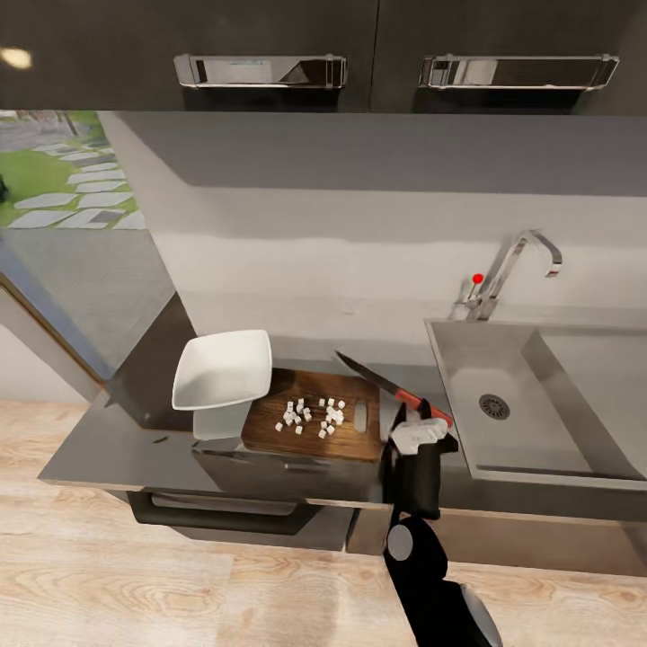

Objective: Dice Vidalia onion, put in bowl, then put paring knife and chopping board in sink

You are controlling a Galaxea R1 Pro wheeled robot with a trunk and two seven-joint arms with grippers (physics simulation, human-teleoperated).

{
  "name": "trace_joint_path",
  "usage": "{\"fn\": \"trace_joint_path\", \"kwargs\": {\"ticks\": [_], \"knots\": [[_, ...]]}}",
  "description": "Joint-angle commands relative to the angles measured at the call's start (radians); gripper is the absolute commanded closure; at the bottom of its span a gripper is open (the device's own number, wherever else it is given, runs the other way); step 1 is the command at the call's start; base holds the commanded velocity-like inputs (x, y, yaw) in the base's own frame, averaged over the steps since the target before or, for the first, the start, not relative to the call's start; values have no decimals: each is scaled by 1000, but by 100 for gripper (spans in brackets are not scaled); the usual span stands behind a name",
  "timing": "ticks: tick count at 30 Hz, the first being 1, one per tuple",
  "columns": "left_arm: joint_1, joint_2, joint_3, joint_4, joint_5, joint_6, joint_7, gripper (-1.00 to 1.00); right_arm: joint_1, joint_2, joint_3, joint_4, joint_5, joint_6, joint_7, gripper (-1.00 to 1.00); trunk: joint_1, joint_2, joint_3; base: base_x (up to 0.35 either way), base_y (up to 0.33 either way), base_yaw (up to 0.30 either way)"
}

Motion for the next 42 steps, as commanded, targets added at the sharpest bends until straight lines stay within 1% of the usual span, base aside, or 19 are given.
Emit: {"fn": "trace_joint_path", "kwargs": {"ticks": [1, 3, 6, 9, 11, 14, 16, 17, 20, 22, 26, 29, 31, 33, 34, 35, 36, 38, 42], "knots": [[0, 1, -7, -1, 10, -2, 7, -100, 0, 0, -8, -26, -14, 11, 3, 100, 0, -1, -1, 0, 0, 0], [1, 1, -7, 0, 10, -2, 7, -100, 0, 0, -20, -69, -51, 18, 26, 100, 0, -1, -1, 0, 0, 0], [1, 1, -7, 8, 10, -2, 6, -100, 0, 0, -65, -115, -73, 48, 53, 100, 0, -1, -1, 0, 0, 0], [0, 1, -7, 10, 10, -3, 6, -100, -1, 0, -141, -165, -96, 68, 77, 100, 0, -1, -1, 0, 0, 0], [0, 1, -7, 10, 10, -4, 6, -100, -1, 0, -166, -179, -152, 73, 92, 100, 0, -1, -1, 0, 0, 0], [0, 1, -7, 9, 10, -4, 5, -100, -4, 0, -180, -193, -273, 97, 107, 100, 0, -1, -1, 0, 0, 0], [0, 1, -8, 7, 10, -4, 5, -100, -13, -17, -183, -205, -318, 154, 112, 100, 0, -1, -1, 0, 0, 0], [0, 1, -8, 6, 10, -5, 5, -100, -19, -23, -183, -207, -325, 172, 113, 100, 0, -1, -1, 0, 0, 0], [1, 1, -9, 0, 10, -20, 6, -100, -81, -43, -184, -213, -346, 266, 128, 100, 0, -1, -1, 0, 0, 0], [0, 1, -9, -3, 10, -30, 7, -100, -198, -50, -185, -214, -380, 394, 217, 100, 0, -1, -1, 0, 0, 0], [1, 1, -9, -3, 10, -32, 7, -100, -307, -64, -186, -214, -413, 529, 309, 100, 0, -1, -1, 0, 0, 0], [0, 1, -9, -4, 10, -33, 7, -100, -390, -110, -186, -209, -486, 658, 403, 100, 0, -1, -1, 0, 0, 0], [0, 1, -9, -4, 10, -33, 6, -100, -410, -149, -194, -207, -570, 725, 467, 100, 0, -1, -1, 0, 0, 0], [1, 1, -9, -4, 10, -33, 7, -100, -419, -204, -260, -204, -678, 765, 530, 100, 0, -1, -1, 0, 0, 0], [0, 1, -9, -3, 10, -33, 7, -100, -421, -227, -317, -203, -734, 778, 558, 100, 0, -1, -1, 0, 0, 0], [0, 1, -9, -3, 10, -33, 7, -100, -423, -249, -405, -202, -811, 796, 588, 100, 0, -1, -1, 0, 0, 0], [0, 1, -9, -2, 10, -32, 7, -100, -423, -258, -448, -201, -847, 807, 600, 100, 0, -1, -1, 0, 0, 0], [0, 1, -9, -2, 10, -32, 7, -100, -424, -266, -494, -200, -885, 818, 613, 100, 0, -1, -1, 0, 0, 0], [0, 1, -9, -1, 10, -31, 7, -100, -425, -270, -523, -184, -905, 824, 620, 100, 0, -1, -1, 0, 0, 0]]}}
